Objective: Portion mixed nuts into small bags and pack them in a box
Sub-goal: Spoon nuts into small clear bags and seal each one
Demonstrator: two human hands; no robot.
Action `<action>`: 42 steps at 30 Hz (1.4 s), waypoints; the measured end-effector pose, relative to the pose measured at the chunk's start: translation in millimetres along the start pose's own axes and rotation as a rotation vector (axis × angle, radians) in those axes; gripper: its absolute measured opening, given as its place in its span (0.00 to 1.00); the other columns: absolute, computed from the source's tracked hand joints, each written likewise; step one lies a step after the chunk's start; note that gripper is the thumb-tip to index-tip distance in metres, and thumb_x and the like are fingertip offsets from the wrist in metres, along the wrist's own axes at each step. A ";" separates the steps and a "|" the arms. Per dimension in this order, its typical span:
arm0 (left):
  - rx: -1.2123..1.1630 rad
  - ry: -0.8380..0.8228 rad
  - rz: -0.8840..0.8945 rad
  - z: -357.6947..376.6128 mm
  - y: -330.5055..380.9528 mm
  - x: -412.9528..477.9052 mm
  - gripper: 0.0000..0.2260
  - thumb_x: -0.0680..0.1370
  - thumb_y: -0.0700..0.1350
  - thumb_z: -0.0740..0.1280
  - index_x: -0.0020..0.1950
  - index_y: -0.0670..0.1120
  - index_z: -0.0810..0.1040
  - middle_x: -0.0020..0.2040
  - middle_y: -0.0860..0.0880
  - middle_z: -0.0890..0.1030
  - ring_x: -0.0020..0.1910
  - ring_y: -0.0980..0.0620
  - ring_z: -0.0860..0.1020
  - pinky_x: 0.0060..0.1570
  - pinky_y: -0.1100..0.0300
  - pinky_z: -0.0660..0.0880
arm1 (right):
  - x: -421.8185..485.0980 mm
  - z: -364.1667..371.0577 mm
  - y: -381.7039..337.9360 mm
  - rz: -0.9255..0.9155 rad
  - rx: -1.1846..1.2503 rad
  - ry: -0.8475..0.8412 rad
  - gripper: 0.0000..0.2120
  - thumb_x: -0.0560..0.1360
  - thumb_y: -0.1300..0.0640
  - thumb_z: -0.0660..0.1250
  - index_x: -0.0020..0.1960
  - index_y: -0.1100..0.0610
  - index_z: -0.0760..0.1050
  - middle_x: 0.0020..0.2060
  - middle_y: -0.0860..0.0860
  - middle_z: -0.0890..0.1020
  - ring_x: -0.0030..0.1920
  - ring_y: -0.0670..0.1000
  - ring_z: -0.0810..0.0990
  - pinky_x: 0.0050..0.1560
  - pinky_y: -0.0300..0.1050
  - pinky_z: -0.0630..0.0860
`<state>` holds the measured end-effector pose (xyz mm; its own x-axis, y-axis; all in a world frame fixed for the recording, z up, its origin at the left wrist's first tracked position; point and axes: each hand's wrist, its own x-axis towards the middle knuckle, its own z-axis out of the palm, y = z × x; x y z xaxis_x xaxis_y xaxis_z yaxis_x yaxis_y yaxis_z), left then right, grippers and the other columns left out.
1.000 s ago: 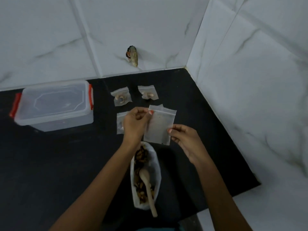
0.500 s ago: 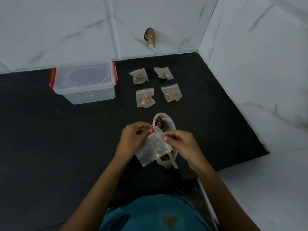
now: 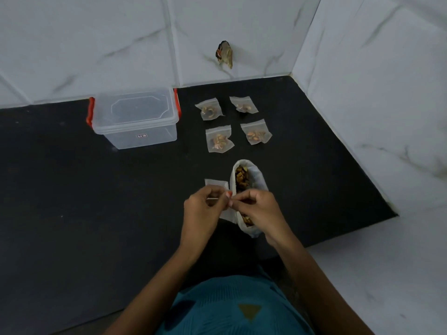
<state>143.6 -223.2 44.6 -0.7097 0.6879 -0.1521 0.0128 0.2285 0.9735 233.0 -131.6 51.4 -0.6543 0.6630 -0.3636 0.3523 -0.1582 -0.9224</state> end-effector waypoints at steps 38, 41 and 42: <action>0.418 -0.100 0.281 -13.8 0.7 14.4 0.16 0.71 0.33 0.66 0.51 0.52 0.73 0.59 0.56 0.68 0.61 0.58 0.67 0.53 0.83 0.59 | 0.6 -2.7 -12.5 -0.305 -0.632 0.289 0.03 0.73 0.64 0.66 0.45 0.58 0.75 0.44 0.48 0.78 0.45 0.46 0.79 0.48 0.44 0.78; 0.331 -0.157 0.314 -13.0 -2.0 13.3 0.16 0.74 0.35 0.66 0.57 0.50 0.75 0.63 0.57 0.70 0.68 0.61 0.62 0.61 0.81 0.54 | 0.2 -4.6 -13.7 -0.415 -0.655 0.323 0.05 0.74 0.65 0.64 0.46 0.58 0.77 0.48 0.50 0.78 0.46 0.45 0.78 0.48 0.43 0.77; 0.308 -0.172 0.323 -12.6 -3.1 13.2 0.16 0.74 0.38 0.67 0.60 0.51 0.74 0.64 0.56 0.71 0.69 0.61 0.62 0.62 0.79 0.54 | 0.5 -5.7 -13.9 -0.433 -0.659 0.325 0.06 0.74 0.65 0.64 0.47 0.59 0.78 0.49 0.50 0.78 0.47 0.45 0.77 0.49 0.42 0.76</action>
<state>125.3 -223.5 41.7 -0.5087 0.8553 0.0983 0.4399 0.1601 0.8837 231.6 -124.9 64.8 -0.6321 0.7598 0.1522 0.4984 0.5491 -0.6709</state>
